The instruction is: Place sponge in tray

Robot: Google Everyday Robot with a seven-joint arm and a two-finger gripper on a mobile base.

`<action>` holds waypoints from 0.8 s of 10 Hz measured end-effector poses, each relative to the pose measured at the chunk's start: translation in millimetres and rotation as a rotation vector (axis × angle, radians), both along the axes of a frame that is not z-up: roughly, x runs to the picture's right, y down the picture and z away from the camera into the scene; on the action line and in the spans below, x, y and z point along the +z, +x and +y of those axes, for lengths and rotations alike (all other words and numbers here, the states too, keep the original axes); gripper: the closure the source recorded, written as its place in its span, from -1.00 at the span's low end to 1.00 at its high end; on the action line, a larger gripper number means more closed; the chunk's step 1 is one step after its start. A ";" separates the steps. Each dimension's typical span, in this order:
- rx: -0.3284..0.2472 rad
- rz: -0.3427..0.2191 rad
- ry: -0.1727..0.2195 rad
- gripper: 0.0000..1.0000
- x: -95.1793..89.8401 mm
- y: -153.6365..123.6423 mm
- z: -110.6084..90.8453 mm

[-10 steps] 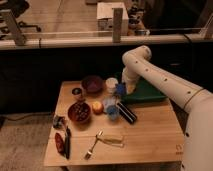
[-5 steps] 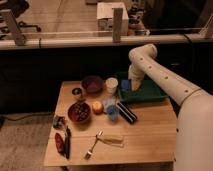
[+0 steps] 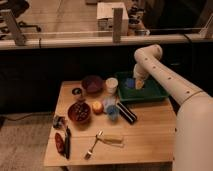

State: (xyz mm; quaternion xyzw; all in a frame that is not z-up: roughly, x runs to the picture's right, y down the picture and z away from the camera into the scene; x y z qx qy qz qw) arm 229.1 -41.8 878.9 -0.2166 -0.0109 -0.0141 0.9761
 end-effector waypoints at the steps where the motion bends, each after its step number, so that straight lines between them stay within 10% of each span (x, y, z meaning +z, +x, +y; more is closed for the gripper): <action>1: 0.011 0.008 0.012 0.47 -0.7 3.0 -1.2; 5: 0.044 0.029 0.044 -0.38 -4.0 12.6 -2.9; 8: 0.054 0.032 0.053 -0.60 -5.8 16.8 -1.7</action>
